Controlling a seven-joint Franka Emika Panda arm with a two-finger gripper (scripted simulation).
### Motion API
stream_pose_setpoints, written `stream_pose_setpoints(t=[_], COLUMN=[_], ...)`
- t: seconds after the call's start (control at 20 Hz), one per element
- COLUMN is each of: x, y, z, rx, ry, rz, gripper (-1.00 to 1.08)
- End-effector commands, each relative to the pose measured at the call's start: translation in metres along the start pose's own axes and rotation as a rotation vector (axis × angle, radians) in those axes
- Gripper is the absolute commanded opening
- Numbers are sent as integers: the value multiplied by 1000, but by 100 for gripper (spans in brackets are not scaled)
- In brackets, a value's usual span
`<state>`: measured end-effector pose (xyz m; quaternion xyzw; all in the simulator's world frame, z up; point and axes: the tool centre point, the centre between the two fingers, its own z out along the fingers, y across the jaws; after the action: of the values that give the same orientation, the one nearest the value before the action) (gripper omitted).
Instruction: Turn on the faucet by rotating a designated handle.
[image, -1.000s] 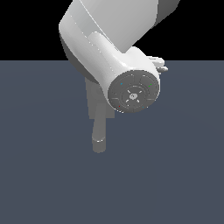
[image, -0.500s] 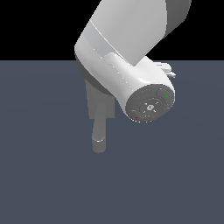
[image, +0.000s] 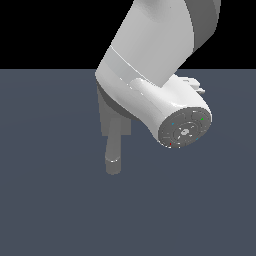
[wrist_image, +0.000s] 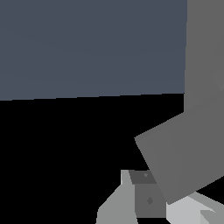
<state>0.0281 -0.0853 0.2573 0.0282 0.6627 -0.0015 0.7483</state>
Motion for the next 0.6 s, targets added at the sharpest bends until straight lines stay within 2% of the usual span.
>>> stream_pose_setpoints(t=[0.0,0.55], x=[6,55], y=[2,-3], z=[0,-3], rx=[-18,-66], ry=[11,80], rz=[-3,-36], gripper=[-100,-100])
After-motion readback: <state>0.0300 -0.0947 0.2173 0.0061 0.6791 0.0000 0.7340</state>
